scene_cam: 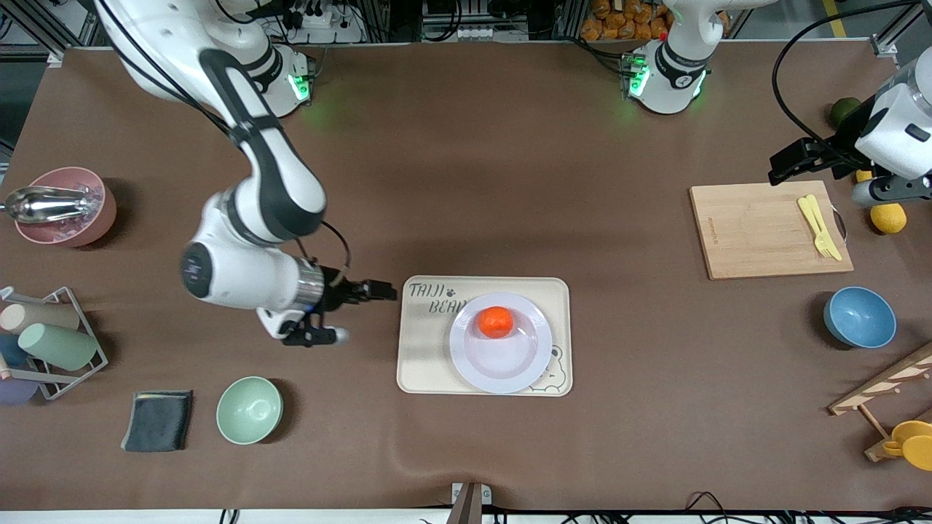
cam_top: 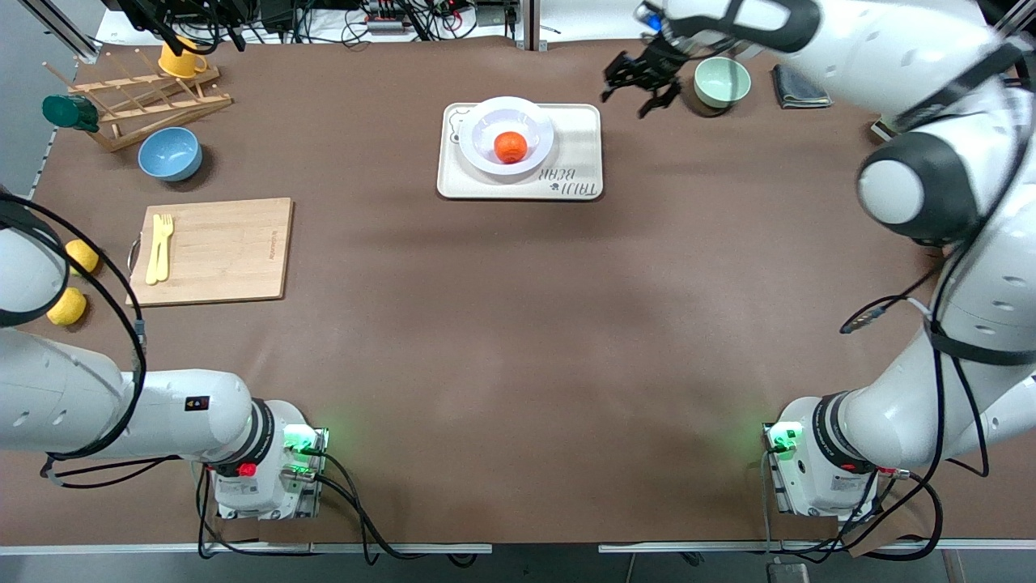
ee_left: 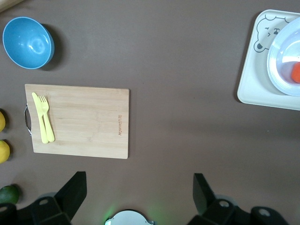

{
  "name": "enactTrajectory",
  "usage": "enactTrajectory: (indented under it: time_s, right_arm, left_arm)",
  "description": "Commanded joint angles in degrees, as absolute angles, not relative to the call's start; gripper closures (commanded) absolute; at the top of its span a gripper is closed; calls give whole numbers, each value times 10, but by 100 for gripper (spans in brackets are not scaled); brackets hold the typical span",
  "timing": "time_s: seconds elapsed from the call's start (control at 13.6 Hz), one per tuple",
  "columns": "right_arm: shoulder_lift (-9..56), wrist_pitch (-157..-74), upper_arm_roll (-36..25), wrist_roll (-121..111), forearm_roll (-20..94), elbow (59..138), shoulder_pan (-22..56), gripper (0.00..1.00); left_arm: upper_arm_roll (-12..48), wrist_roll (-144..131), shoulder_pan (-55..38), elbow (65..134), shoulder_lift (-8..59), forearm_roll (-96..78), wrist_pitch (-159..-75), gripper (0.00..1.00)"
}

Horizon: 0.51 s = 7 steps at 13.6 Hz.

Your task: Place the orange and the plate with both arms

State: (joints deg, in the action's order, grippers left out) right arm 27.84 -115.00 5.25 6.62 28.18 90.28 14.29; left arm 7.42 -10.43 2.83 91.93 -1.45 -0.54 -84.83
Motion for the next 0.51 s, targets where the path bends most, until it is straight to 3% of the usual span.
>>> enactTrajectory:
  time_s: [0.0, 0.22, 0.44]
  right_arm:
    - [165, -1101, 61, 56, 206, 991, 91, 0]
    - [87, -1025, 42, 3, 118, 991, 48, 0]
    - [50, -1006, -68, -88, 93, 986, 87, 0]
  left_arm:
    - [75, -95, 30, 914, -25, -11, -839, 0]
    - [76, -98, 30, 908, -25, -11, -839, 0]
    - [76, -105, 31, 908, -38, -12, -839, 0]
